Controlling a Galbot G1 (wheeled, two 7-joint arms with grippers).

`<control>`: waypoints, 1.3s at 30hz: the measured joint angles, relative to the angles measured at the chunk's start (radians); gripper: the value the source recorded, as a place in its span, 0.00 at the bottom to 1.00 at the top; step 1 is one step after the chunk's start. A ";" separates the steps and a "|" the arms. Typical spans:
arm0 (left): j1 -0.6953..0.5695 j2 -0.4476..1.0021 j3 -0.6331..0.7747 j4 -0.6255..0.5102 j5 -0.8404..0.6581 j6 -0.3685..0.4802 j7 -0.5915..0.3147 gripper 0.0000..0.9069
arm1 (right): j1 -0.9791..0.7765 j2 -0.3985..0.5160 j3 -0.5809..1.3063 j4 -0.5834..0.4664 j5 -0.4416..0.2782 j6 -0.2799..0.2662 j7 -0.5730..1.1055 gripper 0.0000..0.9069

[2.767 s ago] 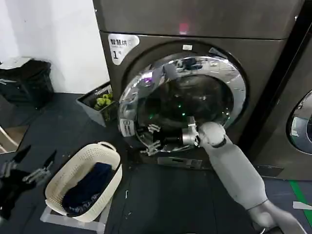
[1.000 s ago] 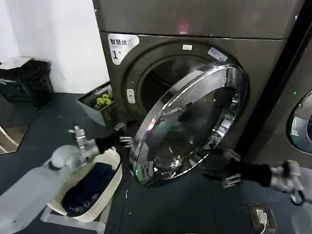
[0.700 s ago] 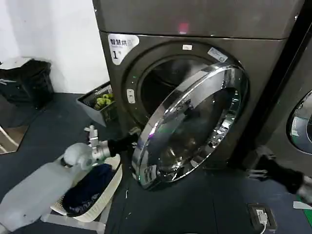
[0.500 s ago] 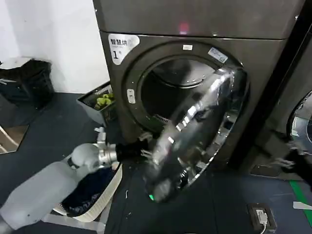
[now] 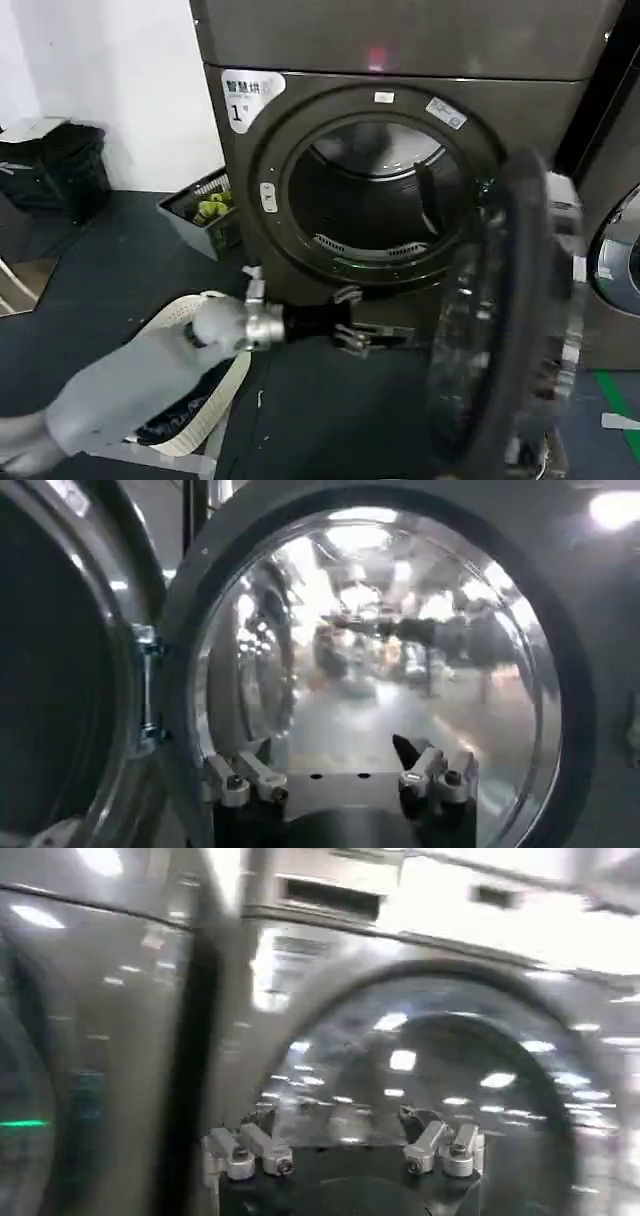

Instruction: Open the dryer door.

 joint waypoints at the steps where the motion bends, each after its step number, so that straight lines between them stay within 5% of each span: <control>1: -0.009 -0.012 0.011 0.005 0.000 -0.002 -0.006 1.00 | -0.005 -0.009 0.024 -0.013 -0.001 -0.004 0.017 1.00; 21: -0.082 -0.252 0.114 0.173 0.078 -0.011 -0.122 1.00 | -0.106 -0.167 0.382 -0.253 -0.053 -0.059 0.076 1.00; 39: -0.105 -0.384 0.112 0.271 0.117 -0.056 -0.196 1.00 | -0.105 -0.158 0.393 -0.258 -0.058 -0.046 0.073 1.00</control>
